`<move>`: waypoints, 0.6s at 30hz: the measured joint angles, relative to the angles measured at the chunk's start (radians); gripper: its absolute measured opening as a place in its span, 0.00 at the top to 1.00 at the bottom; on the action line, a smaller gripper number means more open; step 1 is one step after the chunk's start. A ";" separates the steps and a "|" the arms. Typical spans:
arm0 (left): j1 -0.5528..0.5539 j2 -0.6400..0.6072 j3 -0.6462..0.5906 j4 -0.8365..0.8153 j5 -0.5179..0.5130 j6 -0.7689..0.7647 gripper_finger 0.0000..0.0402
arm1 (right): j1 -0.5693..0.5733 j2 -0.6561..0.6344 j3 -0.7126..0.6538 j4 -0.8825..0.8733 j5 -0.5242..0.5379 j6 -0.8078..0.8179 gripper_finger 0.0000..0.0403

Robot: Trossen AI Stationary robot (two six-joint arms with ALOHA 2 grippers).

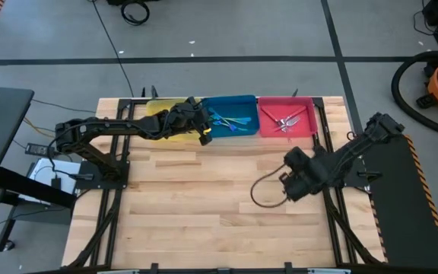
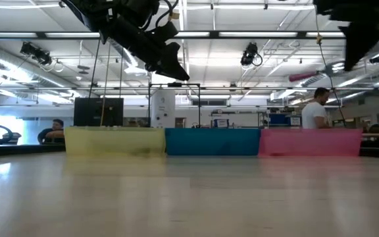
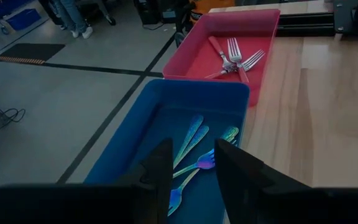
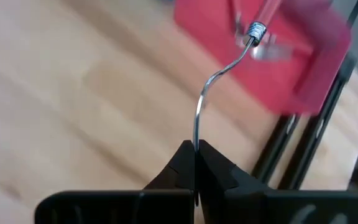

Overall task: Sort silverware by color (type)
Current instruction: Put the pink fork into the red bin

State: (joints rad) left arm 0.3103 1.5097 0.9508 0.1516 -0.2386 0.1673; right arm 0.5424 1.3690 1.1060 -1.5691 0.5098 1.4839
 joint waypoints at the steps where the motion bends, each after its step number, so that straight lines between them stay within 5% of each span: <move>1: 0.000 0.000 0.000 0.000 0.000 0.001 0.70 | -0.023 -0.008 0.006 0.001 0.030 -0.021 0.98; 14: 0.007 0.000 -0.001 0.043 -0.013 0.215 0.70 | -0.370 -0.075 0.020 0.175 0.404 -0.495 0.98; 18: 0.039 0.000 -0.001 0.067 -0.071 0.248 0.70 | -0.485 -0.089 0.020 0.218 0.445 -0.594 0.98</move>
State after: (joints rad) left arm 0.3495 1.5097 0.9501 0.2187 -0.3099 0.4153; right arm 0.0574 1.2800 1.1259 -1.3514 0.9544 0.8897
